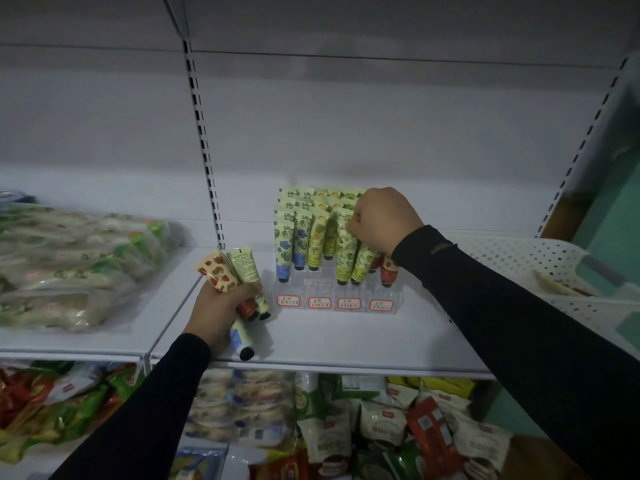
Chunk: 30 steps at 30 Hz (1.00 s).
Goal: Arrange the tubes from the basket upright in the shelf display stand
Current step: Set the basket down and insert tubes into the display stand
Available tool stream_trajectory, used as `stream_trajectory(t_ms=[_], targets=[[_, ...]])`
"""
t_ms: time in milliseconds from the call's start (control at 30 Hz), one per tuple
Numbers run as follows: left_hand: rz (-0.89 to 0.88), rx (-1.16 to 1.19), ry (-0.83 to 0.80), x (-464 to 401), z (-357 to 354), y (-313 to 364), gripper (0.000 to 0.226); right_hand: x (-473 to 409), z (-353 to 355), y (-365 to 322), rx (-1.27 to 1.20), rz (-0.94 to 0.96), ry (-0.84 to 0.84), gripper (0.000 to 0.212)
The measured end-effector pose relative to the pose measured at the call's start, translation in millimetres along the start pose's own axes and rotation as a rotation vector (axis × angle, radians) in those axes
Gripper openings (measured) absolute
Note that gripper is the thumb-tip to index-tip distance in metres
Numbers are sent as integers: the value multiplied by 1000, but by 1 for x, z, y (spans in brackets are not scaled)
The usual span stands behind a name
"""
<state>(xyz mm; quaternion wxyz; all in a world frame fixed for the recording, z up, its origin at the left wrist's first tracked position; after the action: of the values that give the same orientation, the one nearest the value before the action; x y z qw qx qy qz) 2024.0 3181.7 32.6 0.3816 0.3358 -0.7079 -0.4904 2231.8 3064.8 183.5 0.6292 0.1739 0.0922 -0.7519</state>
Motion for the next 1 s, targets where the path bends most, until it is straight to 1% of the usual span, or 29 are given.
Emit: stream_trajectory(t_ms=[300, 633, 767, 900, 1000], targets=[[2, 8, -1, 1, -1, 0, 14, 0, 3, -3, -44, -54, 13, 44], [-14, 3, -3, 2, -1, 2, 15, 2, 2, -1, -81, -36, 13, 47], [-8, 6, -15, 2, -2, 1, 15, 4, 4, 1, -104, -34, 64, 43], [-2, -2, -16, 1, 0, 0, 14, 5, 15, 7, -169, -33, 196, 44], [-5, -9, -17, 1, -1, 1, 14, 11, 27, 19, -157, -57, 236, 40]])
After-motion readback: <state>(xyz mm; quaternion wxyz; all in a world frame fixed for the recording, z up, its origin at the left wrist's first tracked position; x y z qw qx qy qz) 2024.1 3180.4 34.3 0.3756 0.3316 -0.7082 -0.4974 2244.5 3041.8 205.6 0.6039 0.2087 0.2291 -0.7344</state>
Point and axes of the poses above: each hand's wrist, its own x-axis away from the middle knuckle, its own z-axis out of the back of the hand, y = z × x, the point moved 7 cm from there along -x, towards the middle knuckle, and after that the axes turned 15 degrees about z, right-handed, at the moved point
